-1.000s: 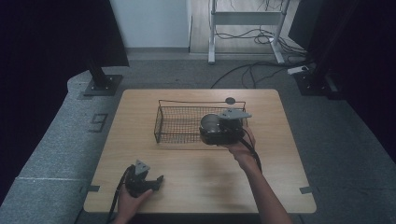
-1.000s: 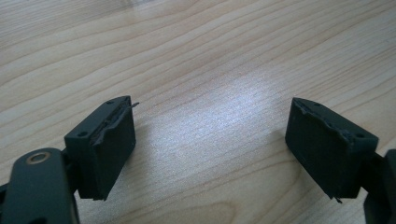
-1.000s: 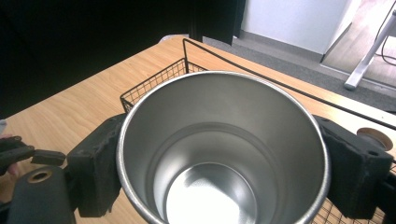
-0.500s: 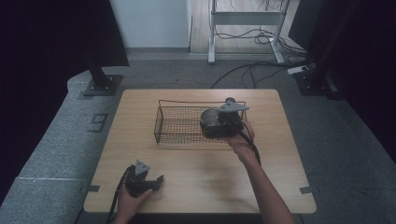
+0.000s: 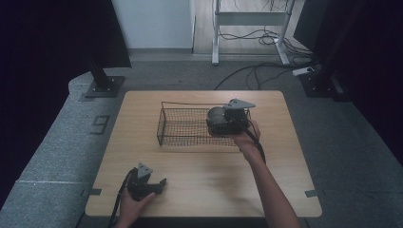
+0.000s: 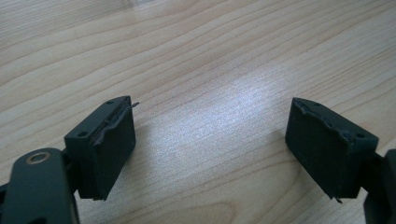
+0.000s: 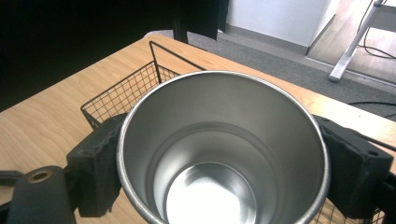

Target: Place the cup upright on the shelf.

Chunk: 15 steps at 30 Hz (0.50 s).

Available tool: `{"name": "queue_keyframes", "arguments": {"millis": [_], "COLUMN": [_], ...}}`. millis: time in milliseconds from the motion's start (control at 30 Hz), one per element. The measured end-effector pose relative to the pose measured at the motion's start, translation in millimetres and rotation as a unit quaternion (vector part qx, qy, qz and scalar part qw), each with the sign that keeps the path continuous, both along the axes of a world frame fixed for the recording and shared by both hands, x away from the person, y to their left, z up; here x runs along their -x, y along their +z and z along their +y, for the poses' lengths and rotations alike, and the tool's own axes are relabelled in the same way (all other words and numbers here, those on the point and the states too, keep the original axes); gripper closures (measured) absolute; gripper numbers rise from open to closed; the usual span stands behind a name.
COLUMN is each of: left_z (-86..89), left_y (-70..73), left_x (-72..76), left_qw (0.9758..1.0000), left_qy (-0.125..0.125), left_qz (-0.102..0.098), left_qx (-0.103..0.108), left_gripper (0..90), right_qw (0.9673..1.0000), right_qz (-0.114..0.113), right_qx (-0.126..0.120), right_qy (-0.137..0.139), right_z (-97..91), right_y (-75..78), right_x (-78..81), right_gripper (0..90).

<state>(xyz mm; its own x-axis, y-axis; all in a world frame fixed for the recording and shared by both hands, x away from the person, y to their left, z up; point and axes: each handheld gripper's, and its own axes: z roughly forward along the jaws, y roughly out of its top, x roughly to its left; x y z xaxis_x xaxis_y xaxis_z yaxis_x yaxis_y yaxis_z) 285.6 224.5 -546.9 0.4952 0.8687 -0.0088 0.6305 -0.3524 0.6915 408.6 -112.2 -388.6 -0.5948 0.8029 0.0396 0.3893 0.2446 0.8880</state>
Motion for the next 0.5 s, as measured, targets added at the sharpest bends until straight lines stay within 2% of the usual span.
{"name": "queue_keyframes", "arguments": {"millis": [133,500], "left_z": [0.0,0.0], "left_y": [0.0,0.0], "left_x": [0.0,0.0], "left_qw": [1.0,1.0], "left_qy": [0.0,0.0], "left_qz": [0.0,0.0], "left_qx": [0.0,0.0], "left_gripper": [16.0,16.1], "right_qw": [1.0,0.9999], "right_qz": [-0.001,0.004], "right_qx": [0.0,0.006], "right_qy": [0.002,-0.008], "right_z": [0.8,2.6], "right_y": [4.1,3.0], "right_x": [-4.2,-15.0], "right_gripper": [13.4,13.4]}}
